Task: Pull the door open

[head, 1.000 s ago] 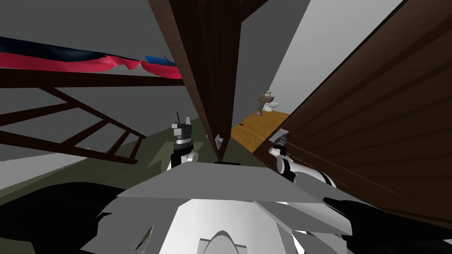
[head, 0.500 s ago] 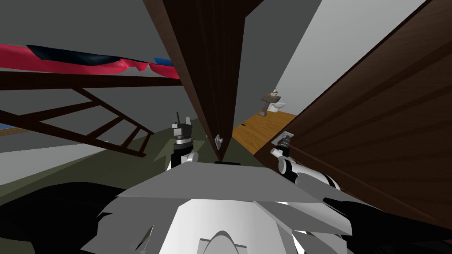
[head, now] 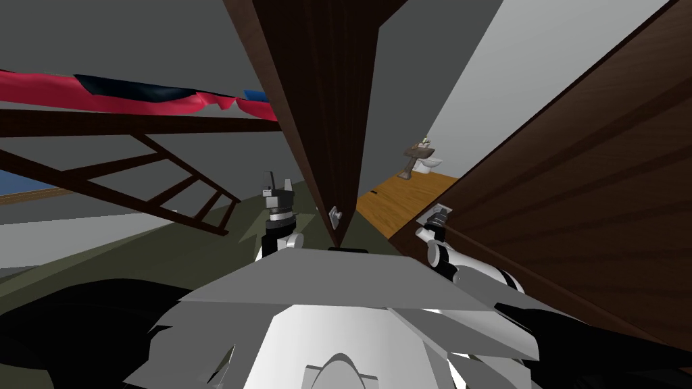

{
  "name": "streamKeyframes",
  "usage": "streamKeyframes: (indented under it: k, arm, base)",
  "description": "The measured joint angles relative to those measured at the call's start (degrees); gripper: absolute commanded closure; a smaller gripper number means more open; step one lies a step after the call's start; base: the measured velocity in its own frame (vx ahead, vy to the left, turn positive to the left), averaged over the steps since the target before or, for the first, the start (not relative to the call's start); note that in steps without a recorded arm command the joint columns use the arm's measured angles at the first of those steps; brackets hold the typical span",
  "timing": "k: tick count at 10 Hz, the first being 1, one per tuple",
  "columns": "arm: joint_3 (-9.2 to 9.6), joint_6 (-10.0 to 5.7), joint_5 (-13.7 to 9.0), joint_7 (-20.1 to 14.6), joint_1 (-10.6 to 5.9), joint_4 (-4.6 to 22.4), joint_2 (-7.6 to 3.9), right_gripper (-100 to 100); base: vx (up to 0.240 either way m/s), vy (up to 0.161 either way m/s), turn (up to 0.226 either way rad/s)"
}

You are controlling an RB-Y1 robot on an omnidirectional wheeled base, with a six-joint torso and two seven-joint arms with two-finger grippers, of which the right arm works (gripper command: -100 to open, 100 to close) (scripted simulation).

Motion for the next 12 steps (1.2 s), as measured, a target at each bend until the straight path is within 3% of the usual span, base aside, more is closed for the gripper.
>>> streamKeyframes:
  k: [12]
  arm:
    - [-0.78,0.17,-0.4,0.6,0.4,-0.4,-0.04,-100]
  base:
    - [0.001,-0.007,0.012]
